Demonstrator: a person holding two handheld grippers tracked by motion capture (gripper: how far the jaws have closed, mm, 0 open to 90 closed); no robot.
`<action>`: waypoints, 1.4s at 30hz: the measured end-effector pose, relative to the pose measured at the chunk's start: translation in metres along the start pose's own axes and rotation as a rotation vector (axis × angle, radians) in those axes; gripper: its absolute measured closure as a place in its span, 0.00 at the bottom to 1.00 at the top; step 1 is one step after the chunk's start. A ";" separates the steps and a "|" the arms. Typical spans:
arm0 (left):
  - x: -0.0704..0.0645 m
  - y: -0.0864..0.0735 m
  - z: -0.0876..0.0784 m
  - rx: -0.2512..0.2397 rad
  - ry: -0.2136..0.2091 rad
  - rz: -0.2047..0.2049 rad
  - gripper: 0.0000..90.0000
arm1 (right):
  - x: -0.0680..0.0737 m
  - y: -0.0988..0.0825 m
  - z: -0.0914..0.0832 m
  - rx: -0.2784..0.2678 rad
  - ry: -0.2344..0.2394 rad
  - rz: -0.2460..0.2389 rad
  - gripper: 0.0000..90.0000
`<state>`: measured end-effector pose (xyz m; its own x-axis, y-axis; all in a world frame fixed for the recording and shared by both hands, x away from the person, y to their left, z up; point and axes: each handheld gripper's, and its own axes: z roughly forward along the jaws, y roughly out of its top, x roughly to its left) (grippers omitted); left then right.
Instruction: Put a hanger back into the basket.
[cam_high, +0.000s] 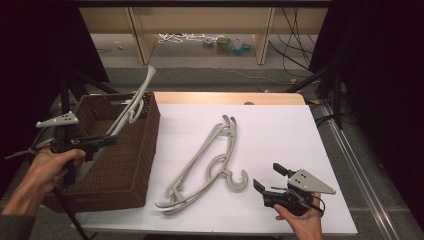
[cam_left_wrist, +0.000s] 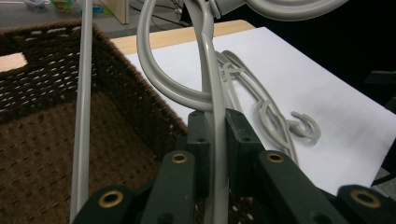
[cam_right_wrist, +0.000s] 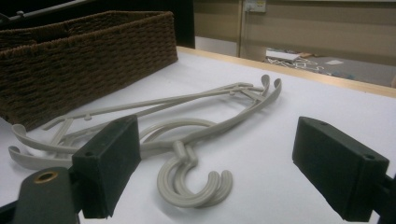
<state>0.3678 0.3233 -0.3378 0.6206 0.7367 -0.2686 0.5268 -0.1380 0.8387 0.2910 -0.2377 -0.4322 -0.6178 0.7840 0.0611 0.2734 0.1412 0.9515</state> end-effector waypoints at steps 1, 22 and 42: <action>0.001 -0.002 -0.001 -0.002 -0.001 0.005 0.90 | 0.000 0.000 0.000 -0.004 0.007 0.005 0.18; 0.017 -0.036 -0.020 0.096 0.012 0.082 0.90 | 0.000 0.000 0.001 0.005 0.003 0.002 0.18; 0.030 -0.037 -0.013 0.144 0.026 0.033 0.90 | 0.000 -0.001 0.002 -0.010 0.013 0.009 0.18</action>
<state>0.3592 0.3599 -0.3710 0.6250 0.7465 -0.2283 0.5856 -0.2549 0.7695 0.2925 -0.2364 -0.4339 -0.6248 0.7774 0.0732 0.2712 0.1281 0.9540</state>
